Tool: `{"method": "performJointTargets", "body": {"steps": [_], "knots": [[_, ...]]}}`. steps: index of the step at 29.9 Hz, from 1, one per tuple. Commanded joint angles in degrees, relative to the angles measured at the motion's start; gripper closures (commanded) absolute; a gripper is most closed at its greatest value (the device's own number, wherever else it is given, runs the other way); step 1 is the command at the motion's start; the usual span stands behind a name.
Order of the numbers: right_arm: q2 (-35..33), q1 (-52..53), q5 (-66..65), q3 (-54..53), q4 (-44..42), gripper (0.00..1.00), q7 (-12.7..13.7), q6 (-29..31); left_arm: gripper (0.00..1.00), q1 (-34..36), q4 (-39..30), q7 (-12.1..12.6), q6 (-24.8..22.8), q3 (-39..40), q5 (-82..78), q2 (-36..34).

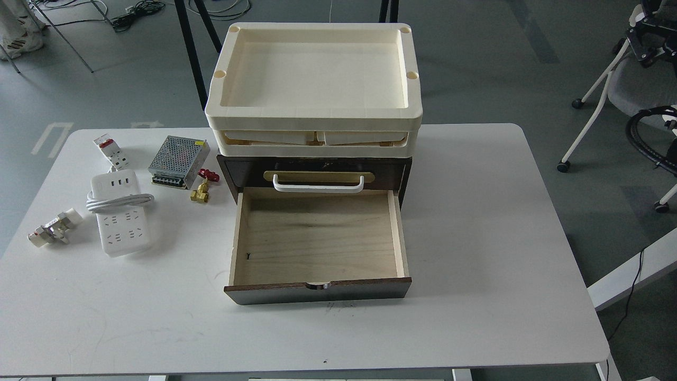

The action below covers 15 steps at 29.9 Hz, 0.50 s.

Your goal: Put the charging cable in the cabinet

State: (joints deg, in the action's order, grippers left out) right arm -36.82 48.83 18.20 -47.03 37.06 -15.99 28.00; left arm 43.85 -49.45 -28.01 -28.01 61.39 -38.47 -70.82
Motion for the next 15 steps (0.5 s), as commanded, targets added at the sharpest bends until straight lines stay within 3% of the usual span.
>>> {"method": "performJointTargets", "body": {"steps": [1, 11, 15], "knots": [[-0.2, -0.8, 0.0, 0.0, -0.2, 0.0, 0.0, 0.0, 0.0, 0.0, -4.1, 0.0, 0.0, 4.8, -13.5, -0.3], [-2.0, -2.9, 0.0, -0.1, -0.4, 0.0, -0.1, 0.0, 0.0, -3.9, -27.4, 0.0, 0.0, 3.0, -52.9, -2.7], [-2.6, -3.3, 0.0, -0.1, -0.5, 0.0, -0.1, 0.0, 0.01, -5.1, -32.1, 0.0, 0.0, -6.6, -59.8, -8.2]]}}
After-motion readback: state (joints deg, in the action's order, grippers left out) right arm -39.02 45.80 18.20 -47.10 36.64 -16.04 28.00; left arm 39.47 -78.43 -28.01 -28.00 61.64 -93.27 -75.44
